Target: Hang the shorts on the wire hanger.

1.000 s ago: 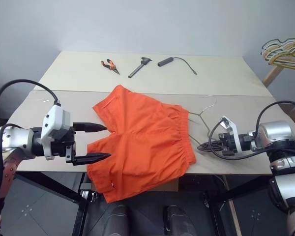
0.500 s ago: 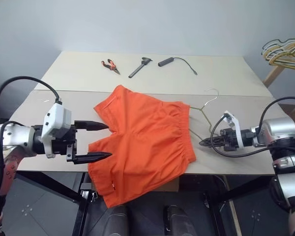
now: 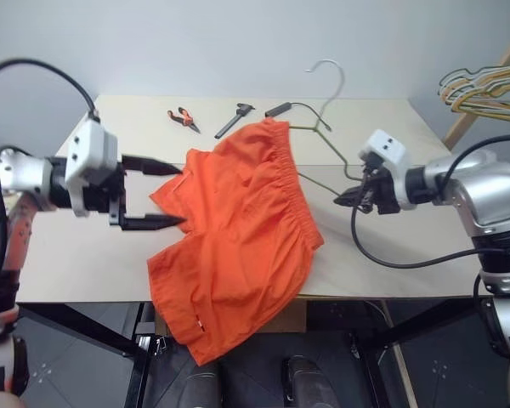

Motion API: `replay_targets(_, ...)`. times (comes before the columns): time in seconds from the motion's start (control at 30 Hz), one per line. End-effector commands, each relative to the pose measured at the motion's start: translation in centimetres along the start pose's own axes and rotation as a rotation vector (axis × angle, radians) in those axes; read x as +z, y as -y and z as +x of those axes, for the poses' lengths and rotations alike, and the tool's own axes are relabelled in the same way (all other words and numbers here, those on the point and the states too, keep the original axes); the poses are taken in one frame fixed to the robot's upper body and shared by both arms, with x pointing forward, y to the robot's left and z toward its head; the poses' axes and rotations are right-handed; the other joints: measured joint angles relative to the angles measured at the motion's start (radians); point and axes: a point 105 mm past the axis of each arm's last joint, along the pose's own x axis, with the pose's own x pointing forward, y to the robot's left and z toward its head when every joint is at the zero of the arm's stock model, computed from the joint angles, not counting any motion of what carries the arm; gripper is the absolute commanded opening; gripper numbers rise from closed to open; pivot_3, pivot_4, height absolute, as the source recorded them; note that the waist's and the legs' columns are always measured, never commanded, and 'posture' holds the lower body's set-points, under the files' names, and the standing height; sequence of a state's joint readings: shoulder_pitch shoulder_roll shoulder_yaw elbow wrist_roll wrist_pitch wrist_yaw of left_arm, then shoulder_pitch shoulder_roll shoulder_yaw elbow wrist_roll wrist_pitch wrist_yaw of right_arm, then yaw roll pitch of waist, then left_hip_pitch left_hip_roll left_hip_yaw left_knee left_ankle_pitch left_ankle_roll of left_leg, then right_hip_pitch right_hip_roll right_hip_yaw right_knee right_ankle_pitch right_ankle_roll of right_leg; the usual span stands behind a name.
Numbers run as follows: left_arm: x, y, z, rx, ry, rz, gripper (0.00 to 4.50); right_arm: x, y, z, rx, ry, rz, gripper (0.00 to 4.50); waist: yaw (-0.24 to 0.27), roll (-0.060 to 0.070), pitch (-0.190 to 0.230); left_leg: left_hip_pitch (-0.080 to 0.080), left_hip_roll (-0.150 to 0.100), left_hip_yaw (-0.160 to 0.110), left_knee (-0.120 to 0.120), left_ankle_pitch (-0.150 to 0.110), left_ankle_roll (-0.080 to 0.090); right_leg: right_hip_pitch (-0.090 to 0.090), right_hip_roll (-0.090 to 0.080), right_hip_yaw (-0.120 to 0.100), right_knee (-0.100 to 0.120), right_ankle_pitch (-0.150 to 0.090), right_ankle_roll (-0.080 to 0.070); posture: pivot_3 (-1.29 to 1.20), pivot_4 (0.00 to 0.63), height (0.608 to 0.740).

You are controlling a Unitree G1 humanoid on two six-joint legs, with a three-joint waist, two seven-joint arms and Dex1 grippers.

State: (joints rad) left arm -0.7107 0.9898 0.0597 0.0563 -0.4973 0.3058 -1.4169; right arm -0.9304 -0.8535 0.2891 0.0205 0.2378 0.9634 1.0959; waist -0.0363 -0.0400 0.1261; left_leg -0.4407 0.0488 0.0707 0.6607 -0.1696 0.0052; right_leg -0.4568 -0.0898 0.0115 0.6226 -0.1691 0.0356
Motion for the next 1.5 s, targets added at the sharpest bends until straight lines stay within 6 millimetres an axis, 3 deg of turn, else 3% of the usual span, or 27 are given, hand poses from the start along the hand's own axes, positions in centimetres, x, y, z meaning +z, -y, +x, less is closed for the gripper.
replay_targets(0.03, 1.1, -2.3, -0.7, 0.026, -0.018, 0.103, 4.48, 2.4, -1.1, -0.5, -0.011, 0.015, -0.192, 0.0, -0.009, -0.001, -0.002, 0.0, 0.0, 0.0, 0.0, 0.0, 0.0, 0.0, 0.0, 0.0, 0.0, 0.0, 0.0, -0.07, 0.027, 0.74)
replay_targets(0.17, 1.4, -4.5, -0.2, -0.019, -0.062, 0.178, 4.48, 4.0, -2.9, -0.4, 0.053, 0.038, -0.263, 0.0, -0.021, -0.001, -0.003, 0.0, 0.0, 0.0, 0.0, 0.003, 0.004, 0.0, 0.0, 0.0, 0.0, 0.001, 0.001, -0.08, 0.026, 0.74)
replay_targets(0.33, 0.4, -6.0, 2.4, -0.113, -0.152, 0.22, 4.48, 4.8, -4.3, -0.1, 0.125, 0.035, -0.315, 0.0, -0.035, -0.001, -0.006, 0.0, 0.0, 0.0, 0.001, 0.003, 0.005, 0.0, 0.0, 0.0, 0.002, 0.003, 0.006, -0.09, 0.023, 0.74)
replay_targets(0.53, -1.1, -6.5, 6.0, -0.228, -0.281, 0.264, 4.48, 5.5, -4.7, 0.2, 0.146, 0.037, -0.333, 0.0, -0.041, -0.002, -0.006, -0.001, 0.0, 0.001, 0.001, 0.003, 0.005, -0.002, 0.0, 0.001, 0.002, 0.004, 0.006, -0.1, 0.019, 0.74)
replay_targets(0.73, -2.8, -5.9, 6.8, -0.323, -0.416, 0.271, 4.48, 5.8, -5.0, 0.3, 0.159, 0.037, -0.339, 0.0, -0.063, -0.002, -0.006, -0.005, 0.0, 0.001, 0.001, 0.004, 0.007, -0.006, 0.0, 0.001, 0.003, 0.004, 0.006, -0.1, 0.017, 0.74)
replay_targets(0.9, -3.4, -5.8, 6.8, -0.328, -0.424, 0.24, 3.33, 6.1, -5.2, 0.3, 0.166, 0.048, -0.324, 0.0, -0.068, -0.002, -0.006, -0.006, 0.0, 0.001, 0.001, 0.004, 0.007, -0.007, 0.0, 0.002, 0.004, 0.004, 0.006, -0.11, 0.014, 0.74)
replay_targets(1.23, -3.6, -5.6, 6.5, -0.296, -0.353, 0.175, 0.11, 6.3, -5.5, 0.4, 0.182, 0.063, -0.277, 0.0, -0.067, -0.002, -0.006, -0.006, 0.0, 0.001, 0.003, 0.004, 0.007, -0.007, -0.001, 0.001, 0.006, 0.004, 0.007, -0.11, 0.019, 0.74)
replay_targets(1.47, -3.6, -5.3, 6.4, -0.284, -0.312, 0.129, 0.06, 6.3, -5.6, 0.7, 0.16, 0.103, -0.276, 0.0, -0.069, -0.002, -0.006, -0.006, 0.0, 0.001, 0.003, 0.004, 0.007, -0.007, -0.001, 0.002, 0.007, 0.004, 0.006, -0.11, 0.031, 0.74)
replay_targets(1.5, -3.8, -5.2, 6.4, -0.287, -0.311, 0.118, 0.06, 6.2, -5.4, 0.6, 0.142, 0.11, -0.276, 0.27, -0.069, -0.002, -0.006, -0.006, 0.0, 0.001, 0.004, 0.004, 0.007, -0.007, -0.001, 0.002, 0.007, 0.004, 0.006, -0.11, 0.034, 0.74)
